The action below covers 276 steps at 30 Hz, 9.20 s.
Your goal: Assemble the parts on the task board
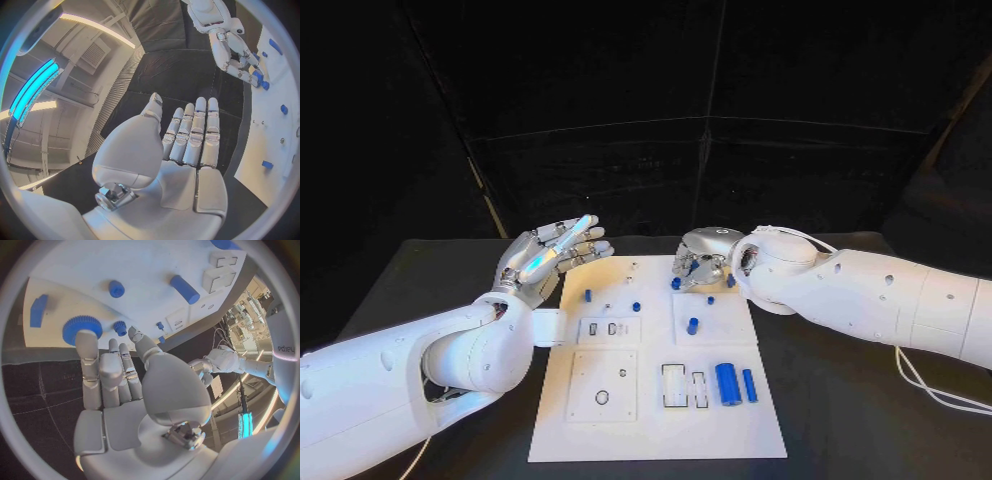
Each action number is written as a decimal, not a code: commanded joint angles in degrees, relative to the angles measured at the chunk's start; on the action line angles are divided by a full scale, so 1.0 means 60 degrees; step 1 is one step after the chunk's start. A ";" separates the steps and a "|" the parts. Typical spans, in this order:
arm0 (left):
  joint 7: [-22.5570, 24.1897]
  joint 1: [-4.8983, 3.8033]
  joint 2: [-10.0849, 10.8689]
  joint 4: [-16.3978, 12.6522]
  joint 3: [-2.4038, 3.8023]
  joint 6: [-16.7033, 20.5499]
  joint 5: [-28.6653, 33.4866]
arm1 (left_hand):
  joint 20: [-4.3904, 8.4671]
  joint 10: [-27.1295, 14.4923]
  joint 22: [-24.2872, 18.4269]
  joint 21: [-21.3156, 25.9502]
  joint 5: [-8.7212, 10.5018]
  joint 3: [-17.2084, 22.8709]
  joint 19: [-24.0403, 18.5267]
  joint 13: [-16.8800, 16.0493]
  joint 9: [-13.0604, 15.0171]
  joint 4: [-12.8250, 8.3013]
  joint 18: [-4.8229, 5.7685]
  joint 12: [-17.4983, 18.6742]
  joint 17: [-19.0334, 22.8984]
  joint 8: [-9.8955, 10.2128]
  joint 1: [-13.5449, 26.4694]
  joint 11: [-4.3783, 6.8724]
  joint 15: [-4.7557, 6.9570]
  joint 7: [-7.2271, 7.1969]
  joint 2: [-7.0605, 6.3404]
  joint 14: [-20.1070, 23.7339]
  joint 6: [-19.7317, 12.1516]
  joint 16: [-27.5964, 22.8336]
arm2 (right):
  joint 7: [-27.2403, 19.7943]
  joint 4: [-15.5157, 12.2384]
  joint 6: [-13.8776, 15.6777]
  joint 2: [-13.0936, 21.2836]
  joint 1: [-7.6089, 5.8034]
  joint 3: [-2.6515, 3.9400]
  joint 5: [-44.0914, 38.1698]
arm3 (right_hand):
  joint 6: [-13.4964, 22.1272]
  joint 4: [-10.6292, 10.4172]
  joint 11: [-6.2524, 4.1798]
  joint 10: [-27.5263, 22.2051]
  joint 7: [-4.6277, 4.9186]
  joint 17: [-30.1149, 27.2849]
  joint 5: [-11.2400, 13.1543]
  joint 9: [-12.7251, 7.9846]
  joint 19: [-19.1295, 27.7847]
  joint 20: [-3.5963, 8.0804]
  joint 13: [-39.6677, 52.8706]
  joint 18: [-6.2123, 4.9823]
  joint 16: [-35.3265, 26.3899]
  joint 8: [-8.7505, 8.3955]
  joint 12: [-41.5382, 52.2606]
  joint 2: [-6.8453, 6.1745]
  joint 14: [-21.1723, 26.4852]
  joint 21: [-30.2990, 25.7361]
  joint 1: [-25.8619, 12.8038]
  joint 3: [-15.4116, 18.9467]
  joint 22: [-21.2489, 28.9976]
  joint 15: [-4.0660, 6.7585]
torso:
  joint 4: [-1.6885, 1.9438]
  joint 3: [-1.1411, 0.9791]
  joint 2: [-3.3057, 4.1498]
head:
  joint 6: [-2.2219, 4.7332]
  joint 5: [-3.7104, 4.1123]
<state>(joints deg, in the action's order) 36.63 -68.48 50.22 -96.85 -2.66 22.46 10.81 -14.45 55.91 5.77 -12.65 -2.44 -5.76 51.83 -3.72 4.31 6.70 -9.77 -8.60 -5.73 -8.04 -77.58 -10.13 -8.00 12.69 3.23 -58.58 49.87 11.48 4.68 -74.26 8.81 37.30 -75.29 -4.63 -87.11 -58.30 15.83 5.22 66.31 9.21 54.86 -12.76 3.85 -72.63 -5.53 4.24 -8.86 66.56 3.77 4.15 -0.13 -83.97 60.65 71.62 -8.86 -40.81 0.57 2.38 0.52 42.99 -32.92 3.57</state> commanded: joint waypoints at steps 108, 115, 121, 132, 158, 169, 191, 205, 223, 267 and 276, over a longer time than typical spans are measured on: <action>-0.0202 -0.0085 -0.0153 0.0154 0.0011 -0.0307 0.0000 | 0.0010 -0.0029 -0.0108 0.0197 -0.0033 -0.0068 0.0130 0.0017 -0.0059 -0.0101 -0.0101 0.0241 0.0059 0.0166 -0.0152 -0.0077 -0.0034 0.0108 0.0115 -0.0044 0.0026 -0.0192 | -0.0092 0.2723 0.0737 -0.2713 -0.0012 0.0348 -0.0353 | -0.0584 -0.0066 -0.0141 0.0780 -0.0046 0.0936 0.0767 0.0032 0.0035 0.0024 0.0122 0.0284 0.1228 0.0037 0.0287 0.0170 -0.0283 0.1775 0.0153 -0.2126 -0.1949 -0.0006 | 0.0130 0.0053 0.0348 | -0.0125 -0.0224; -0.0205 -0.0088 -0.0164 0.0176 0.0011 -0.0299 0.0000 | 0.0010 -0.0029 -0.0114 0.0205 -0.0033 -0.0071 0.0134 0.0016 -0.0060 -0.0108 -0.0101 0.0250 0.0062 0.0171 -0.0158 -0.0077 -0.0034 0.0107 0.0118 -0.0045 0.0028 -0.0200 | 0.0014 0.2676 0.0775 -0.2654 -0.0012 0.0348 -0.0439 | -0.0586 -0.0072 -0.0141 0.0785 -0.0045 0.0949 0.0772 0.0032 0.0033 0.0022 0.0123 0.0286 0.1237 0.0037 0.0287 0.0159 -0.0284 0.1781 0.0143 -0.2127 -0.1959 -0.0008 | 0.0120 0.0053 0.0353 | -0.0140 -0.0230; -0.0209 -0.0088 -0.0169 0.0184 0.0011 -0.0293 0.0000 | 0.0010 -0.0029 -0.0114 0.0205 -0.0033 -0.0071 0.0134 0.0016 -0.0060 -0.0108 -0.0101 0.0250 0.0062 0.0171 -0.0158 -0.0077 -0.0034 0.0107 0.0118 -0.0045 0.0028 -0.0200 | 0.0042 0.2638 0.0701 -0.2600 -0.0013 0.0348 -0.0485 | -0.0585 -0.0073 -0.0140 0.0786 -0.0046 0.0954 0.0785 0.0032 0.0029 0.0019 0.0124 0.0289 0.1243 0.0034 0.0282 0.0126 -0.0284 0.1796 0.0132 -0.2130 -0.1981 -0.0010 | 0.0130 0.0057 0.0358 | -0.0158 -0.0225; -0.0218 -0.0089 -0.0162 0.0188 0.0011 -0.0281 0.0000 | 0.0009 -0.0029 -0.0120 0.0215 -0.0033 -0.0073 0.0137 0.0016 -0.0061 -0.0117 -0.0101 0.0260 0.0065 0.0176 -0.0166 -0.0078 -0.0035 0.0106 0.0122 -0.0046 0.0032 -0.0208 | -0.0074 0.2491 0.0590 -0.2521 -0.0014 0.0348 -0.0501 | -0.0577 -0.0093 -0.0137 0.0790 -0.0047 0.0934 0.0845 0.0029 0.0051 0.0011 0.0124 0.0284 0.1245 0.0022 0.0267 0.0041 -0.0277 0.1800 0.0088 -0.2134 -0.1972 -0.0013 | 0.0134 0.0063 0.0362 | -0.0151 -0.0218; -0.0253 -0.0096 -0.0185 0.0232 0.0011 -0.0281 0.0001 | 0.0009 -0.0029 -0.0120 0.0215 -0.0033 -0.0073 0.0137 0.0016 -0.0061 -0.0117 -0.0101 0.0260 0.0065 0.0176 -0.0166 -0.0078 -0.0035 0.0106 0.0122 -0.0046 0.0032 -0.0208 | -0.0109 0.2504 0.0520 -0.2636 -0.0014 0.0348 -0.0450 | -0.0483 -0.0160 -0.0107 0.0708 -0.0020 0.0903 0.0975 0.0012 0.0103 -0.0009 0.0105 0.0277 0.1244 -0.0017 0.0194 -0.0046 -0.0262 0.1791 0.0016 -0.2157 -0.1935 -0.0038 | 0.0145 0.0071 0.0374 | -0.0156 -0.0206; -0.0280 -0.0102 -0.0196 0.0247 0.0011 -0.0303 0.0001 | 0.0008 -0.0030 -0.0132 0.0232 -0.0033 -0.0081 0.0145 0.0015 -0.0063 -0.0131 -0.0101 0.0279 0.0071 0.0186 -0.0174 -0.0078 -0.0037 0.0103 0.0126 -0.0048 0.0036 -0.0223 | -0.0078 0.2678 0.0615 -0.2713 -0.0015 0.0347 -0.0444 | 0.1142 -0.0383 0.0175 -0.1072 0.0103 0.0051 0.1347 -0.0021 0.0890 -0.0230 -0.0072 0.0043 0.0731 -0.0038 0.0002 -0.0463 -0.0023 0.1036 -0.0001 -0.2034 -0.0650 -0.0272 | 0.0148 0.0068 0.0379 | -0.0151 -0.0213; -0.0294 -0.0102 -0.0085 0.0256 0.0009 -0.0349 0.0001 | 0.0005 -0.0036 -0.0150 0.0259 -0.0034 -0.0092 0.0153 0.0015 -0.0065 -0.0147 -0.0100 0.0310 0.0081 0.0200 -0.0181 -0.0077 -0.0040 0.0092 0.0138 -0.0045 0.0046 -0.0250 | 0.0840 -0.0796 0.1741 0.0551 -0.0017 0.0395 0.1249 | 0.0541 -0.0943 -0.0413 0.1989 -0.0165 0.1442 0.1239 0.0057 -0.0204 0.0135 0.1230 0.0364 0.1663 0.0146 0.2733 -0.0850 -0.0396 0.2102 -0.0064 -0.1568 -0.2420 0.0175 | -0.0014 0.0016 0.0303 | -0.0101 -0.0127; -0.0312 -0.0101 -0.0124 0.0335 0.0007 -0.0399 0.0001 | 0.0005 -0.0005 -0.0165 0.0282 -0.0033 -0.0100 0.0166 0.0009 -0.0061 -0.0162 -0.0102 0.0320 0.0088 0.0198 -0.0188 -0.0064 -0.0036 0.0073 0.0156 -0.0055 0.0083 -0.0268 | 0.1874 -0.1034 0.1269 0.1421 -0.0018 0.0433 0.1744 | 0.1546 -0.3570 -0.0176 0.0593 0.0034 0.3685 0.0422 0.0057 -0.0629 -0.0021 0.7789 0.0549 0.3000 0.0392 0.8743 -0.1244 -0.0640 0.2773 0.0844 0.0590 -0.3474 -0.0028 | -0.0122 -0.0035 0.0277 | -0.0132 -0.0103; -0.0348 -0.0100 -0.0196 0.0394 0.0003 -0.0429 0.0001 | 0.0005 0.0005 -0.0172 0.0292 -0.0033 -0.0102 0.0172 0.0008 -0.0060 -0.0172 -0.0103 0.0327 0.0091 0.0199 -0.0198 -0.0060 -0.0034 0.0070 0.0163 -0.0058 0.0095 -0.0276 | 0.1749 0.0067 0.0314 0.0550 -0.0013 0.0430 0.2261 | 0.1646 -0.4481 -0.0100 0.1493 0.0092 0.4791 0.0261 0.0069 -0.0848 -0.0108 1.0369 0.0638 0.3510 0.0754 1.1014 -0.1196 -0.0805 0.3079 0.1602 0.0911 -0.3988 -0.0121 | -0.0109 -0.0019 0.0283 | -0.0125 -0.0068; -0.0400 -0.0097 -0.0264 0.0475 -0.0003 -0.0465 0.0001 | 0.0005 0.0004 -0.0188 0.0317 -0.0033 -0.0106 0.0184 0.0010 -0.0065 -0.0205 -0.0103 0.0355 0.0099 0.0219 -0.0226 -0.0063 -0.0035 0.0076 0.0171 -0.0063 0.0095 -0.0298 | 0.1792 0.0326 -0.0001 0.0062 0.0056 0.0426 0.0560 | 0.0225 -0.3301 -0.0346 0.2622 -0.0189 0.5098 0.0477 0.0142 -0.1031 0.0035 1.2394 0.0716 0.3631 0.1392 1.2777 -0.0367 -0.0849 0.3338 0.2500 -0.0137 -0.4449 0.0064 | -0.0090 -0.0016 0.0285 | -0.0262 -0.0039; -0.0413 -0.0097 -0.0249 0.0487 -0.0004 -0.0460 0.0001 | 0.0005 0.0004 -0.0188 0.0317 -0.0033 -0.0106 0.0184 0.0010 -0.0065 -0.0205 -0.0103 0.0355 0.0099 0.0219 -0.0226 -0.0063 -0.0035 0.0076 0.0171 -0.0063 0.0095 -0.0298 | 0.1605 -0.0113 0.0873 0.0223 0.0067 0.0427 0.0417 | 0.0067 -0.3180 -0.0389 0.2730 -0.0233 0.5143 0.0444 0.0105 -0.1103 0.0098 1.2539 0.0745 0.3647 0.1324 1.2889 -0.0404 -0.0859 0.3400 0.2237 -0.0438 -0.4575 0.0113 | -0.0099 -0.0028 0.0284 | -0.0261 -0.0052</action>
<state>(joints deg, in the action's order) 34.07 -68.97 48.73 -93.90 -2.73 20.46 10.95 -14.54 55.69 4.71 -11.11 -2.44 -6.39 52.56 -3.72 4.01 5.75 -9.71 -6.64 -5.20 -7.12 -78.49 -10.34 -8.21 12.89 4.13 -58.78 50.07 9.93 15.00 -74.25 10.52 38.55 -74.83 -2.06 -83.01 -55.47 -3.30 2.78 82.29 8.99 74.91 -9.71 4.27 -78.96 -4.91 74.94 -5.32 88.19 11.49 81.36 -3.04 -83.94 80.93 86.18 -11.22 -68.18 0.85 1.80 0.40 44.68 -34.51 3.27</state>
